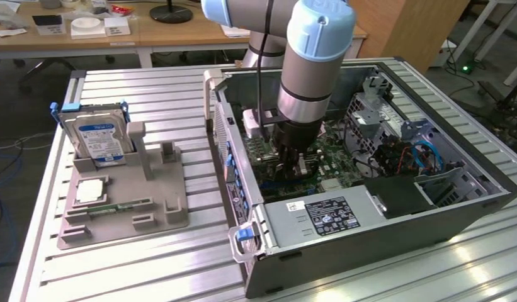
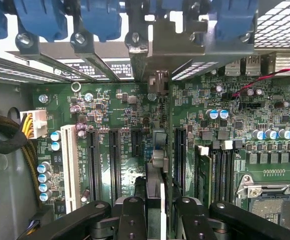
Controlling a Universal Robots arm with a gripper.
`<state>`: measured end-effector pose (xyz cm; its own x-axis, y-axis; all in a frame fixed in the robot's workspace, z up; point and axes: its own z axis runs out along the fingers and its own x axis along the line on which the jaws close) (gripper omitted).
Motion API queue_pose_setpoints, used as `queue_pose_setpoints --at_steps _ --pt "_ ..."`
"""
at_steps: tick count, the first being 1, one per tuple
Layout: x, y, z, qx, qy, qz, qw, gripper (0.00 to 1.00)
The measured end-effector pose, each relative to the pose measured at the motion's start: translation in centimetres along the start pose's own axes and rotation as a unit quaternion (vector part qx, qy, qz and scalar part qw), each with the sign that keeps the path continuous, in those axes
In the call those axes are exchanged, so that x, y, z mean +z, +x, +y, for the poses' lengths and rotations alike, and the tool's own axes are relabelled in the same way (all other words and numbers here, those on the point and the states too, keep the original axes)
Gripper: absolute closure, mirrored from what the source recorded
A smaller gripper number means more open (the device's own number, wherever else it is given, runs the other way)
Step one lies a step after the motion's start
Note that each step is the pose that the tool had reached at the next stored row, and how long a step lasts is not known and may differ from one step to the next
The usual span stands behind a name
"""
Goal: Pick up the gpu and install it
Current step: 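Insert the gpu into the slot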
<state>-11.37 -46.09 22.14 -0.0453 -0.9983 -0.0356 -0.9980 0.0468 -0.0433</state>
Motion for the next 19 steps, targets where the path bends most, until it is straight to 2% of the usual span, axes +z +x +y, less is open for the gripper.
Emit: queue_pose_setpoints --at_steps 19 --pt "-0.01 0.02 0.38 0.000 0.0007 0.0003 1.0000 0.72"
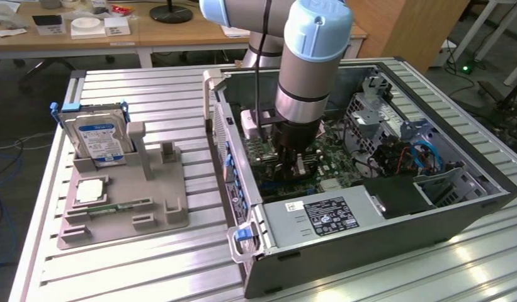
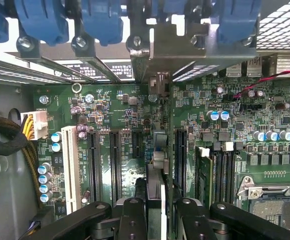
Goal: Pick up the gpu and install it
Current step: 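Insert the gpu into the slot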
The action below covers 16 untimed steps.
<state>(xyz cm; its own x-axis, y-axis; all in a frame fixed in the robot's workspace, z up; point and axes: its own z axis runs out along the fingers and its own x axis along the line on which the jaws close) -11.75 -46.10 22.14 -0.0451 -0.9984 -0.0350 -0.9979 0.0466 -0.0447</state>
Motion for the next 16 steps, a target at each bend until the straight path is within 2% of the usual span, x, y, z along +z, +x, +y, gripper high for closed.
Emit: queue_pose_setpoints --at_steps 16 --pt "0.18 0.01 0.02 -0.002 0.0003 -0.0004 1.0000 0.72"
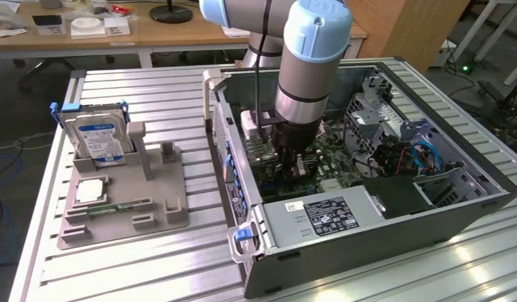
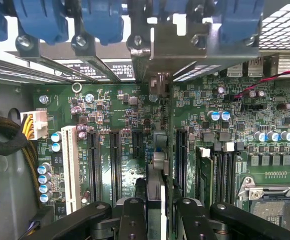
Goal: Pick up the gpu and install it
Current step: 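Insert the gpu into the slot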
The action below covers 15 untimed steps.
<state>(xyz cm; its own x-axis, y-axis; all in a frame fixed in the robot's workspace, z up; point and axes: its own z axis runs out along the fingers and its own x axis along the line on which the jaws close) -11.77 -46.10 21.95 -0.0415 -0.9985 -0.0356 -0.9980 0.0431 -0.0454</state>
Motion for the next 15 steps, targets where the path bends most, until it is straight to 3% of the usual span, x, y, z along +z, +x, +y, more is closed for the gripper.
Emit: queue_pose_setpoints --at_steps 8,9,13,15 --pt "0.07 0.00 0.05 -0.001 0.0009 -0.0004 1.0000 0.72" --pt "0.07 -0.01 0.06 -0.001 -0.0003 -0.0010 1.0000 0.72" --pt "0.07 0.01 0.06 -0.001 0.0011 -0.0005 1.0000 0.72" --pt "0.11 -0.03 0.14 0.000 -0.0005 -0.0026 1.0000 0.71"
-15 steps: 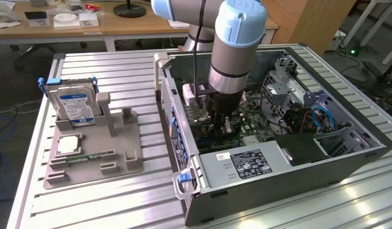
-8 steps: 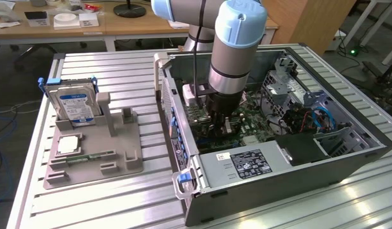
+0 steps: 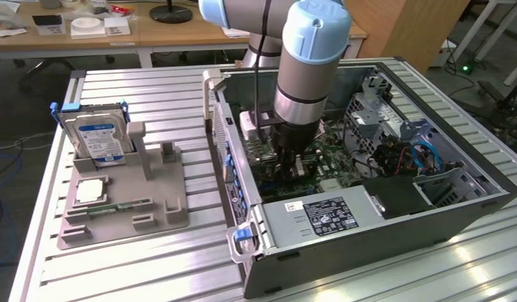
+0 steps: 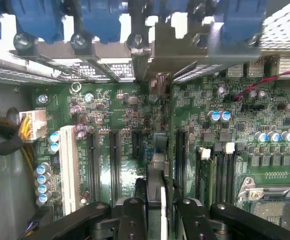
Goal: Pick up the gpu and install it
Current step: 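Insert the gpu into the slot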
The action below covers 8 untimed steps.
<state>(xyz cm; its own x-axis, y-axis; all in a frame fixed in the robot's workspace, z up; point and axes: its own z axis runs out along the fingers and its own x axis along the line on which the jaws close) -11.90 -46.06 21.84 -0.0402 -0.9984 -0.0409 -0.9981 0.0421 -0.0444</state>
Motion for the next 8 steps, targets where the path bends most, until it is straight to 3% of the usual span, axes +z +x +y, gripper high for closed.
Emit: queue_pose_setpoints --at_steps 2,3,8 --pt "-0.11 0.00 0.01 0.000 -0.0005 0.0003 1.0000 0.71" --pt "-0.15 0.01 -0.01 0.000 -0.0003 0.0001 1.0000 0.65" --pt "-0.82 -0.02 -0.05 -0.001 -0.0004 -0.0010 1.0000 0.65"
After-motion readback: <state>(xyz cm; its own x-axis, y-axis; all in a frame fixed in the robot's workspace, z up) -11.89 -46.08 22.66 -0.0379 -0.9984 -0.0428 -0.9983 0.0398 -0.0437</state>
